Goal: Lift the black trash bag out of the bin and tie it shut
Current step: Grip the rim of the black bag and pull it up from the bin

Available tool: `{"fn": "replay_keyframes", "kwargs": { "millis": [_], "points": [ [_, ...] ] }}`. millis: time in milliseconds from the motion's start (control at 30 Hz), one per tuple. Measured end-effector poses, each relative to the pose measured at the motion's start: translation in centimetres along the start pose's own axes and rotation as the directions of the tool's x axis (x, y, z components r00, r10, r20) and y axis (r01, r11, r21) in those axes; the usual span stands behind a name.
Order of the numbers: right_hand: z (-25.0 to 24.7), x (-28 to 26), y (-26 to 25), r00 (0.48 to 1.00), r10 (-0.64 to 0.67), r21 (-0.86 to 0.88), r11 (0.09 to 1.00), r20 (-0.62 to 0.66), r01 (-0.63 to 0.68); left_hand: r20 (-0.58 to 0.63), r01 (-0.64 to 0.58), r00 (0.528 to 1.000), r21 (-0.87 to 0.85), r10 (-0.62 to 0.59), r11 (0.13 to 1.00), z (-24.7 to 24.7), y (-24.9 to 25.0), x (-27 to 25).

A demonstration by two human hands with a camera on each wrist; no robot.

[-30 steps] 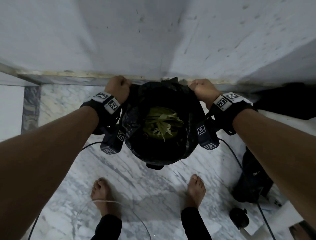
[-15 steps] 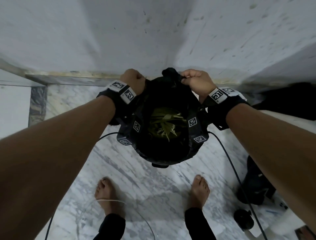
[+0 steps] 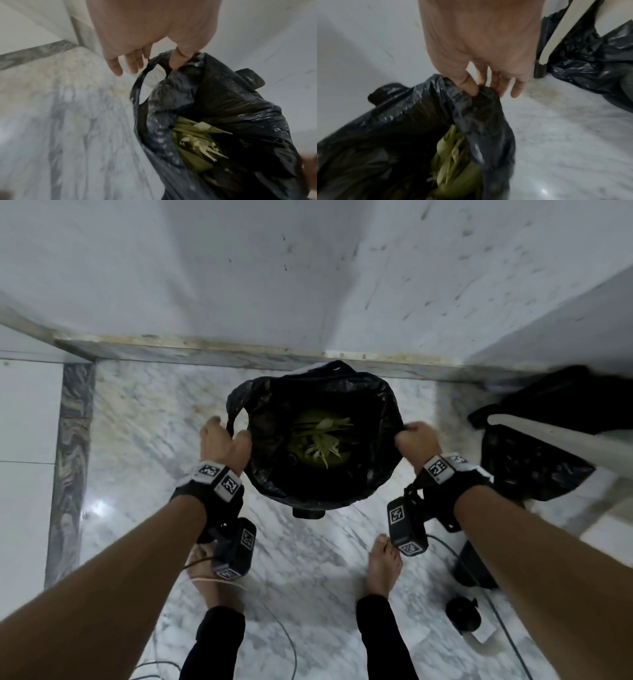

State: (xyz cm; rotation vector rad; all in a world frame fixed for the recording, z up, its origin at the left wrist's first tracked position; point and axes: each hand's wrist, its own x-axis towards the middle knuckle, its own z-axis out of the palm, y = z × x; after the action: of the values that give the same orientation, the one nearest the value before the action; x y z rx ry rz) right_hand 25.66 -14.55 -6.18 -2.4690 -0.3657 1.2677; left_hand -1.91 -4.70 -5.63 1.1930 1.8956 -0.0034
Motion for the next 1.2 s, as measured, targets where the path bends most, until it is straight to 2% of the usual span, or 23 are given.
{"fn": "replay_keyframes", "kwargs": {
  "millis": [33,100,167,233,433,533,600,700,767,900,1000,1100,1200],
  "points": [
    [0.4,-1.2,0.5,0.996,0.076,-0.016,0.997,0.046,-0.075,0.048,0.098,0.994,-0.052,-0.096,0.994,0.3,-0.6,-0.6],
    [1.3,-2.6,1.9,0.965,0.212,-0.051,0.977,0.157,-0.207,0.188,0.271,0.949,-0.08,-0.253,0.959,1.0,-1.8,-1.5],
    [2.2,-3.0,3.3,0.938,0.256,-0.051,0.967,0.233,-0.251,0.331,0.363,0.89,-0.094,-0.315,0.927,1.9,-2.9,-2.4],
    [2.9,-3.1,4.2,0.924,0.262,0.003,0.962,0.279,-0.274,0.4,0.429,0.849,-0.143,-0.345,0.892,2.8,-3.6,-3.1],
    [3.2,-3.4,6.6,0.893,0.297,0.222,0.897,0.337,-0.382,0.378,0.5,0.841,-0.267,-0.388,0.824,3.7,-4.3,-3.8],
    [2.6,-3.8,6.4,0.891,0.325,0.261,0.873,0.317,-0.412,0.357,0.425,0.871,-0.197,-0.339,0.884,3.7,-4.8,-4.4],
    [2.3,-4.6,6.1,0.887,0.322,0.217,0.889,0.332,-0.404,0.366,0.402,0.871,-0.147,-0.328,0.904,3.3,-5.1,-4.9],
    [1.3,-5.8,5.3,0.861,0.336,0.054,0.922,0.381,-0.383,0.433,0.438,0.827,-0.101,-0.357,0.893,2.1,-4.9,-5.4],
    [0.4,-5.9,4.3,0.886,0.305,0.055,0.937,0.35,-0.345,0.468,0.444,0.813,-0.115,-0.346,0.889,1.0,-3.9,-5.4],
    [-1.3,-4.7,1.4,0.946,0.218,0.309,0.907,0.238,-0.287,0.415,0.4,0.859,-0.175,-0.301,0.9,-1.1,-1.8,-4.5],
    [-1.5,-3.8,0.0,0.951,0.22,0.453,0.84,0.22,-0.299,0.347,0.37,0.886,-0.131,-0.307,0.92,-1.6,-0.9,-3.8],
    [-1.7,-2.8,-0.6,0.939,0.29,0.581,0.738,0.187,-0.343,0.169,0.287,0.948,-0.103,-0.268,0.952,-2.4,-0.6,-2.4],
    [-2.3,-2.0,-0.2,0.938,0.306,0.599,0.724,0.165,-0.342,0.112,0.216,0.972,-0.055,-0.209,0.975,-3.1,-0.5,-0.9]
  ]
}}
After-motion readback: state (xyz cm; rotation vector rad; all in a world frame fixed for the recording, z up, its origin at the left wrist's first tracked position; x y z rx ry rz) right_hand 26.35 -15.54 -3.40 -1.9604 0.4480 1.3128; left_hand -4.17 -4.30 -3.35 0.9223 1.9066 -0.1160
